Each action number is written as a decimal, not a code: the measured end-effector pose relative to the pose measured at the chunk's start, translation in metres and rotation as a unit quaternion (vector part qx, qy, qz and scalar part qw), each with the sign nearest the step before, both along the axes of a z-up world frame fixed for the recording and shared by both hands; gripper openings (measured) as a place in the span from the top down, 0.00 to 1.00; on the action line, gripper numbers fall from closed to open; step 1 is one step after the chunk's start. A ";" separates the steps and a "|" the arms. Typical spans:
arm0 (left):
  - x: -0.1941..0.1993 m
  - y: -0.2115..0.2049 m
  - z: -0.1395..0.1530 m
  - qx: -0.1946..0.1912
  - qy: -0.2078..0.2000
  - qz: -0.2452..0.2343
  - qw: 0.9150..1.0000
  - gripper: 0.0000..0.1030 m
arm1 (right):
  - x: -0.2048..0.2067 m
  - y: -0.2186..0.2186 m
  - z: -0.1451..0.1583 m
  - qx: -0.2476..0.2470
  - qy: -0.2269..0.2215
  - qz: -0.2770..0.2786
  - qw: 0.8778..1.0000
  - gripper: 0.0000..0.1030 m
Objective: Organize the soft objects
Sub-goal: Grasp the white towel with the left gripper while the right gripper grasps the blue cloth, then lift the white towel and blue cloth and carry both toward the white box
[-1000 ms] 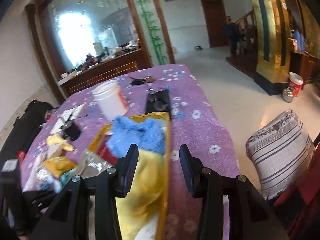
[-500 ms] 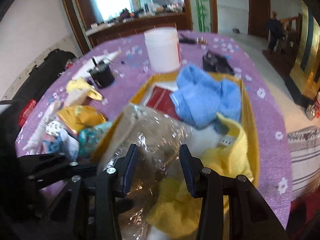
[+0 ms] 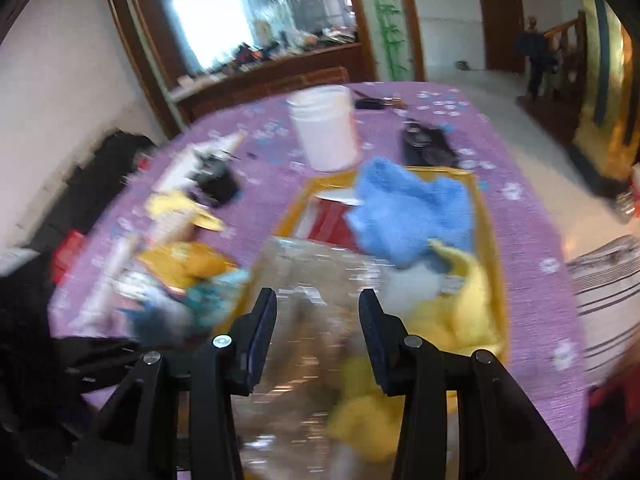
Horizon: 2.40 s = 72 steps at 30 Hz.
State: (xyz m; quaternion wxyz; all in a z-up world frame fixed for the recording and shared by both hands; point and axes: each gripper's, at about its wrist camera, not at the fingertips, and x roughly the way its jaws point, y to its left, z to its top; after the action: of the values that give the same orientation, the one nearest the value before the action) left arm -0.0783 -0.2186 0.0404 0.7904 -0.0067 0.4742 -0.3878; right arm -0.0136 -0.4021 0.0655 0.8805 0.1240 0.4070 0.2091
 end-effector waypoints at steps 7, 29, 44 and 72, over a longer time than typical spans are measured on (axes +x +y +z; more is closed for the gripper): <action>-0.010 0.038 0.013 -0.044 0.006 -0.010 0.999 0.47 | 0.001 0.021 -0.009 0.118 0.035 0.059 0.991 0.58; 0.042 0.269 -0.025 -0.039 0.062 0.321 0.944 0.46 | -0.040 0.081 0.009 0.081 -0.034 0.074 0.993 0.49; 0.039 0.279 -0.050 -0.090 -0.009 0.355 0.930 0.61 | -0.053 0.142 -0.019 -0.063 -0.006 0.123 0.990 0.49; 0.026 0.276 -0.027 -0.168 -0.049 0.301 0.937 0.61 | -0.024 0.182 0.018 0.027 -0.045 0.082 0.995 0.74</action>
State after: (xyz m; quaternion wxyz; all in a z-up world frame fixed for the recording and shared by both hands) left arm -0.0527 0.0576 0.0131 0.8799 -0.2631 0.3382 -0.2054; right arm -0.0378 -0.2201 0.0837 0.8741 0.1043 0.3702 0.2966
